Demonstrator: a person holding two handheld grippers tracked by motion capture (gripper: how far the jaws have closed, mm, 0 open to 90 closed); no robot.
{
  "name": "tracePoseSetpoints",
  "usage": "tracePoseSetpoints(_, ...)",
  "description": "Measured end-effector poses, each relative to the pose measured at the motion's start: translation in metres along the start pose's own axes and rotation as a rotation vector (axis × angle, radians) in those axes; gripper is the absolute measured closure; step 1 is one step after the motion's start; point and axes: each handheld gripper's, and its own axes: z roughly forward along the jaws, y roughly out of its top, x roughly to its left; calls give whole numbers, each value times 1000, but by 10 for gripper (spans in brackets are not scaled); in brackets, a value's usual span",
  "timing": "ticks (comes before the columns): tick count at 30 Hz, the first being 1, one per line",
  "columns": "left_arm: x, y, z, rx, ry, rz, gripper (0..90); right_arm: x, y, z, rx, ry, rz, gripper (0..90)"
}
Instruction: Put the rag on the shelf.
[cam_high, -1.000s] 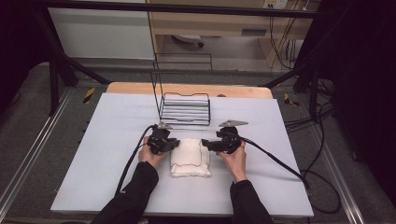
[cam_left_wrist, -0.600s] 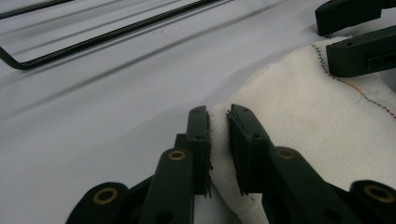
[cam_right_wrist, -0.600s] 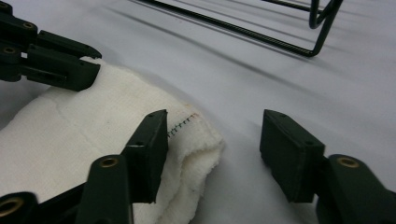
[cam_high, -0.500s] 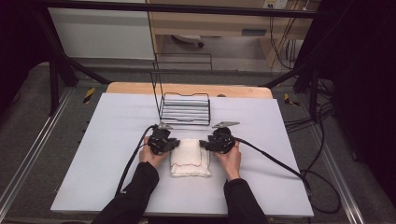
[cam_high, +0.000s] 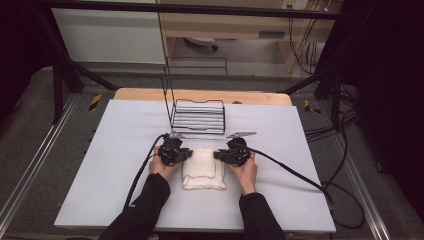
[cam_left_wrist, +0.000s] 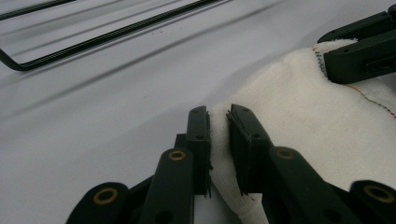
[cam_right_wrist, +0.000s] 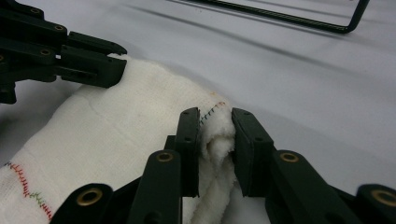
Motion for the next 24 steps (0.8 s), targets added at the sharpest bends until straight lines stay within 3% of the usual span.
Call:
tracePoseSetpoints(8,0,0,0,-1,0,-2,776,0,0,0,4,13,19,797)
tracePoseSetpoints(13,3,1,-1,6,-20,-46,795,1,0,0,1,10,33,820)
tracePoseSetpoints(24,4,2,-5,-13,-24,-63,824,3,1,-6,-17,8,20,827)
